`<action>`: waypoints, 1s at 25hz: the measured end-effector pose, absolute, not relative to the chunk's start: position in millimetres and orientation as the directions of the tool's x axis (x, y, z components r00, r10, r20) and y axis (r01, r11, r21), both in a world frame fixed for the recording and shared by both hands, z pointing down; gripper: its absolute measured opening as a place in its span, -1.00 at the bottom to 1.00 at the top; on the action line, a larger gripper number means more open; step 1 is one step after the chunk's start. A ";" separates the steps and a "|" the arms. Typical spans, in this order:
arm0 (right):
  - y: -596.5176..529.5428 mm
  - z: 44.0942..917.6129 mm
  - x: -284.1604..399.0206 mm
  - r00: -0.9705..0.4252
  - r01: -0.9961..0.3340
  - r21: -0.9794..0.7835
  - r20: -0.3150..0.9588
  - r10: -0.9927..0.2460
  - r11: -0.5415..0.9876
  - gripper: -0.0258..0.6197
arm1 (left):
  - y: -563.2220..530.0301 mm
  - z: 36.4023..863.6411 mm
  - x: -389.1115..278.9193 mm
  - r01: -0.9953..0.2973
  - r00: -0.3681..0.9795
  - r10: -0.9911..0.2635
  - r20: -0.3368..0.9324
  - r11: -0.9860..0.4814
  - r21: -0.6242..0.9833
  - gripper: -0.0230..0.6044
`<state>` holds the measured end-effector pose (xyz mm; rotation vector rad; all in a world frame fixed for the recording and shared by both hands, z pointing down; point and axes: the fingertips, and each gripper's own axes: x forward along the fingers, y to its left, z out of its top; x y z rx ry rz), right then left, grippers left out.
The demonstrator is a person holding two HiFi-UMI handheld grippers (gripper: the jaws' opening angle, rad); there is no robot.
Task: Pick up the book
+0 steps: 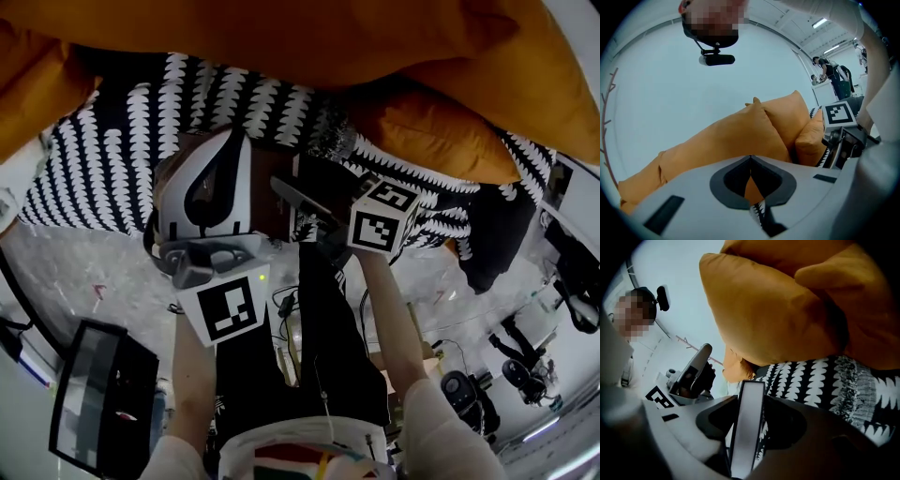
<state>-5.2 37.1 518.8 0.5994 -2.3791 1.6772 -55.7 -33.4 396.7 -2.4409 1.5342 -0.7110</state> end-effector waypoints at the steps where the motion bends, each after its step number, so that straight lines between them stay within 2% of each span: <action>1: 34.1 517.7 -12.1 -0.905 -0.418 -0.861 0.367 -0.216 0.291 -0.35 | -34.0 397.0 -61.5 -0.806 0.347 -0.887 0.304 -0.448 -0.386 -0.90; 11: 66.7 523.8 -90.0 -0.868 -0.448 -0.777 0.497 -0.006 0.442 -0.35 | -27.5 391.5 -117.3 -0.850 0.254 -0.920 0.297 -0.359 -0.386 -0.90; 18: 63.7 534.2 -101.2 -0.803 -0.493 -0.750 0.587 0.101 0.441 -0.37 | -20.8 388.6 -143.2 -0.887 0.177 -0.946 0.271 -0.273 -0.373 -0.90; 25: 69.4 535.9 -101.2 -0.789 -0.498 -0.728 0.606 0.102 0.471 -0.41 | -14.0 394.0 -142.5 -0.896 0.167 -0.939 0.299 -0.271 -0.351 -0.90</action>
